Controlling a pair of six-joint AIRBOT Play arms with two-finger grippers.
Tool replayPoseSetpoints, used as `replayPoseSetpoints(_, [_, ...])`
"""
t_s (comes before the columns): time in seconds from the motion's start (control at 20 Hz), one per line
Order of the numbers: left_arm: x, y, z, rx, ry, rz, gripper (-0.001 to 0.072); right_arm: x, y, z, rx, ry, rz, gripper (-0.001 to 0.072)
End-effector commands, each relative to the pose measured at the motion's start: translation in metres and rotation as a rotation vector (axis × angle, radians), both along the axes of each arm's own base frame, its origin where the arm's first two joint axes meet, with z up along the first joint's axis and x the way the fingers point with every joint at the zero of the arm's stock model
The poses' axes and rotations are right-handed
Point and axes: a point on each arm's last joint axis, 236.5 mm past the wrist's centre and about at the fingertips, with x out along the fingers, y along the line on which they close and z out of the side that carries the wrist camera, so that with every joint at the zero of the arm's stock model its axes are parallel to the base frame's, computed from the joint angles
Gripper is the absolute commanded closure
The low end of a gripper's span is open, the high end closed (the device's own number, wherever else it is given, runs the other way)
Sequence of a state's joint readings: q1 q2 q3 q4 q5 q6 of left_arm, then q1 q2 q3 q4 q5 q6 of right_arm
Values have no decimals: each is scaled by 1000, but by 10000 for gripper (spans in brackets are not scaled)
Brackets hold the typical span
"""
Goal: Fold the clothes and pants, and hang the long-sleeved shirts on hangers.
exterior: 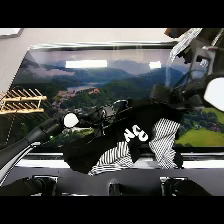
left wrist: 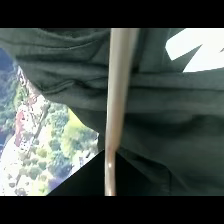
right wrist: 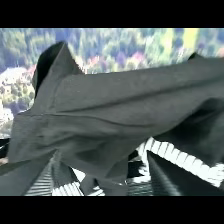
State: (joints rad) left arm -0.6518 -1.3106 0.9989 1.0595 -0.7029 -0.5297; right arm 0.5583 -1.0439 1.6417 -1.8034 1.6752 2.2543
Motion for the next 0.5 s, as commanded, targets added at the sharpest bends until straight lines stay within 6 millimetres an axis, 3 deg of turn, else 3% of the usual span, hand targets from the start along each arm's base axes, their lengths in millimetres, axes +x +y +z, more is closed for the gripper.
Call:
replayPoseSetpoints(0.0, [-1, 1, -1, 8, -1, -9, 683, -9, -4, 11, -130, -6, 225, 68])
replayPoseSetpoints(0.15, [-2, 1, -2, 10, 3, -11, 683, -11, -2, 4, -319, 11, 558, 67])
replayPoseSetpoints(0.3, [-2, 1, -2, 10, 3, -11, 683, -8, 30, 1, -364, -46, 867, 41])
replayPoseSetpoints(0.45, [-2, 1, -2, 11, 3, -11, 683, -17, 51, -24, -393, 24, 1137, 41])
